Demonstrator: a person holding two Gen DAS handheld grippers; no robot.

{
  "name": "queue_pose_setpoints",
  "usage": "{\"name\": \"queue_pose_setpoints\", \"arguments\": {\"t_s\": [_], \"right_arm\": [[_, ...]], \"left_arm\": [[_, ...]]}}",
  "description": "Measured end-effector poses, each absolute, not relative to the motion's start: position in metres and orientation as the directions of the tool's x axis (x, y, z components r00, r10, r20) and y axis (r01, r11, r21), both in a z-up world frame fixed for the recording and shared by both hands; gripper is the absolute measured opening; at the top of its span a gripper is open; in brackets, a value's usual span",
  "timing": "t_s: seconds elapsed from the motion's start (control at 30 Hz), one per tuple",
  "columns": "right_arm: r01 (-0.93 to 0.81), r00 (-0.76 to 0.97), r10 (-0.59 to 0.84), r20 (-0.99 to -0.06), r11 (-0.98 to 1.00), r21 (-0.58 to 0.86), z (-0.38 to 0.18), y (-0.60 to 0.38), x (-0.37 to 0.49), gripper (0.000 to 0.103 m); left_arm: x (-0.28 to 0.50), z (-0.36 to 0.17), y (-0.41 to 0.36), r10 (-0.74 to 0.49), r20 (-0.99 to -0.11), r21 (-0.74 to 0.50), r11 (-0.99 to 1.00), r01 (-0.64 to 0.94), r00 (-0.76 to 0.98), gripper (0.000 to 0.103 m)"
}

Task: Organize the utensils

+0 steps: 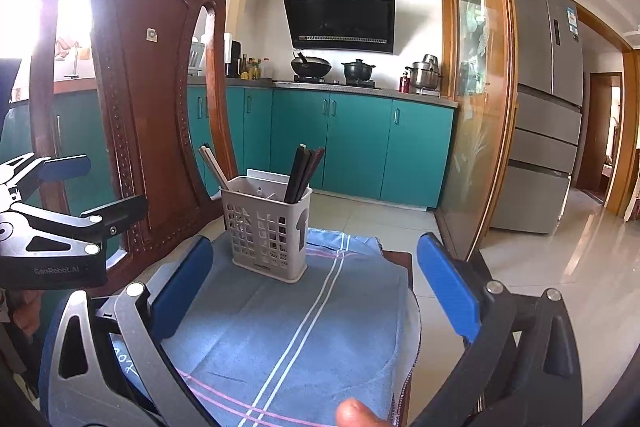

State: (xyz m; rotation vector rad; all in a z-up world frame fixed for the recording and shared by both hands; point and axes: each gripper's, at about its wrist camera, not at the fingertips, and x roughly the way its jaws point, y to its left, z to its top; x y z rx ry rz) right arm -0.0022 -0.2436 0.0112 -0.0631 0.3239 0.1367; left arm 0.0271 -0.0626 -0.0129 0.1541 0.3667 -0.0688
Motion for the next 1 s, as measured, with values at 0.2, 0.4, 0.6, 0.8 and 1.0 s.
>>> {"name": "queue_pose_setpoints", "arguments": {"t_s": [0.2, 0.4, 0.6, 0.8, 1.0], "right_arm": [[-0.132, 0.939, 0.116, -0.324, 0.991, -0.027, 0.0106, -0.2495, -0.0026, 0.100], [-0.128, 0.940, 0.120, -0.319, 0.992, -0.005, 0.0116, -0.2541, -0.0035, 0.100], [-0.127, 0.941, 0.117, -0.317, 0.992, -0.010, 0.0110, -0.2538, -0.0048, 0.100], [-0.130, 0.940, 0.119, -0.319, 0.991, -0.013, 0.0106, -0.2515, -0.0047, 0.100], [-0.134, 0.938, 0.120, -0.324, 0.991, -0.020, 0.0105, -0.2483, -0.0036, 0.100]], "left_arm": [[0.0299, -0.0137, -0.0597, -0.068, -0.381, 0.106, 0.988, 0.116, 0.922, 0.099], [0.0302, -0.0142, -0.0576, -0.071, -0.388, 0.095, 0.989, 0.117, 0.919, 0.099], [0.0297, -0.0147, -0.0588, -0.080, -0.390, 0.094, 0.988, 0.126, 0.917, 0.099], [0.0286, -0.0152, -0.0594, -0.086, -0.391, 0.094, 0.987, 0.132, 0.916, 0.099], [0.0284, -0.0161, -0.0594, -0.091, -0.397, 0.089, 0.987, 0.137, 0.913, 0.099]]}}
